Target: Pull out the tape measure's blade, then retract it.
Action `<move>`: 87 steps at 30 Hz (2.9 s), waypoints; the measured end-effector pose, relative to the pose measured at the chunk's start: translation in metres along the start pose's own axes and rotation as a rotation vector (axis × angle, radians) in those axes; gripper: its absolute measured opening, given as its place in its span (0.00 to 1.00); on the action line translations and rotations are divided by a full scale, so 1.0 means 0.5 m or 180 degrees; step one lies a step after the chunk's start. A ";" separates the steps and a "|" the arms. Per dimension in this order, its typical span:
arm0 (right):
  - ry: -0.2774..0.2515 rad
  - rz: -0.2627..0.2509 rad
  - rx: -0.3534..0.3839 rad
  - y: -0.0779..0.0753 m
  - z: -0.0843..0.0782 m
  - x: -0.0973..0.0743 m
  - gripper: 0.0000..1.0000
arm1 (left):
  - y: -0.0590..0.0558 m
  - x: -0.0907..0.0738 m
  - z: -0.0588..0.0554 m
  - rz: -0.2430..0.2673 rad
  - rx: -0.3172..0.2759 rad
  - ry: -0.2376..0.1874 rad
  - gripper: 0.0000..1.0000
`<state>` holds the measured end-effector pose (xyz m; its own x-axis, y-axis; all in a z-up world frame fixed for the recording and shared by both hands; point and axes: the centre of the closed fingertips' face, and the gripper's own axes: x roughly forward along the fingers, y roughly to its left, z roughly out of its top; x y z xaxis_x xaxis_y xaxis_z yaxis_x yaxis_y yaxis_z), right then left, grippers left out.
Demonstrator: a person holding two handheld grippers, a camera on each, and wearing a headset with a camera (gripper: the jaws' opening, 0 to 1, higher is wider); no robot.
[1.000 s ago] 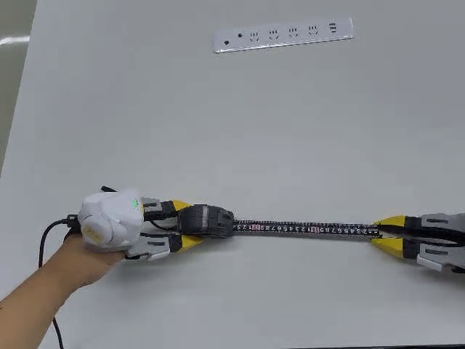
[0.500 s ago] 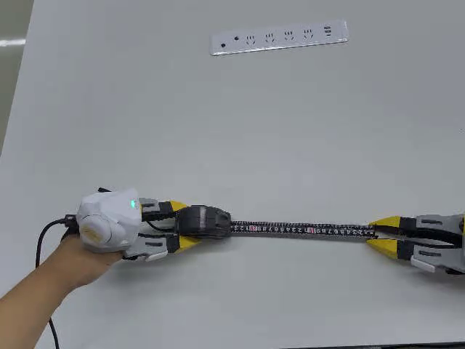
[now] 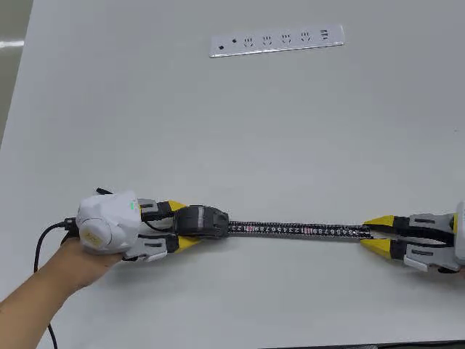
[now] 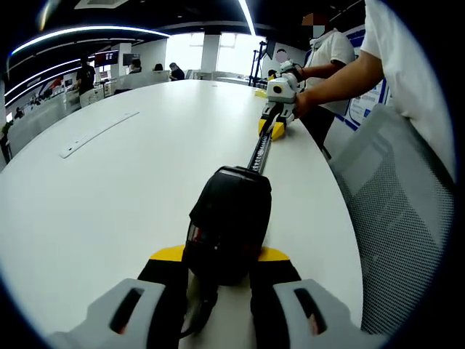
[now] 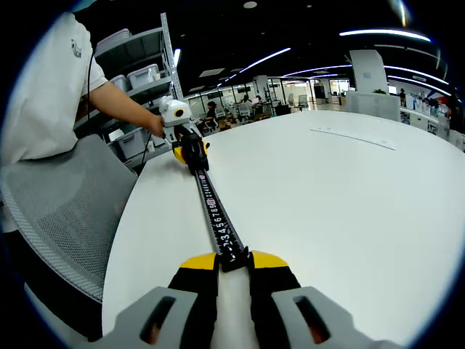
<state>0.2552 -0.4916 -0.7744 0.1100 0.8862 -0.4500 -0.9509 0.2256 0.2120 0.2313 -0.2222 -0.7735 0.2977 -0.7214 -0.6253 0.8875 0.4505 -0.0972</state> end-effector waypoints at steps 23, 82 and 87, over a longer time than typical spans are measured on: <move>-0.0060 -0.0032 0.0045 0.018 0.010 0.009 0.32 | 0.000 -0.001 0.008 0.0072 -0.0217 -0.0018 0.47; -0.0295 -0.0991 0.0284 0.071 0.069 -0.008 0.51 | -0.036 -0.104 0.010 0.0885 -0.0731 -0.0395 0.56; -0.0318 -0.1037 0.0256 0.089 0.075 -0.009 0.51 | -0.046 -0.119 0.004 0.0976 -0.0807 -0.0428 0.57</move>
<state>0.2230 -0.4705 -0.7305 0.4356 0.7967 -0.4189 -0.8357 0.5309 0.1406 0.1939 -0.1909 -0.7326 0.5928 -0.5885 -0.5498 0.6410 0.7580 -0.1203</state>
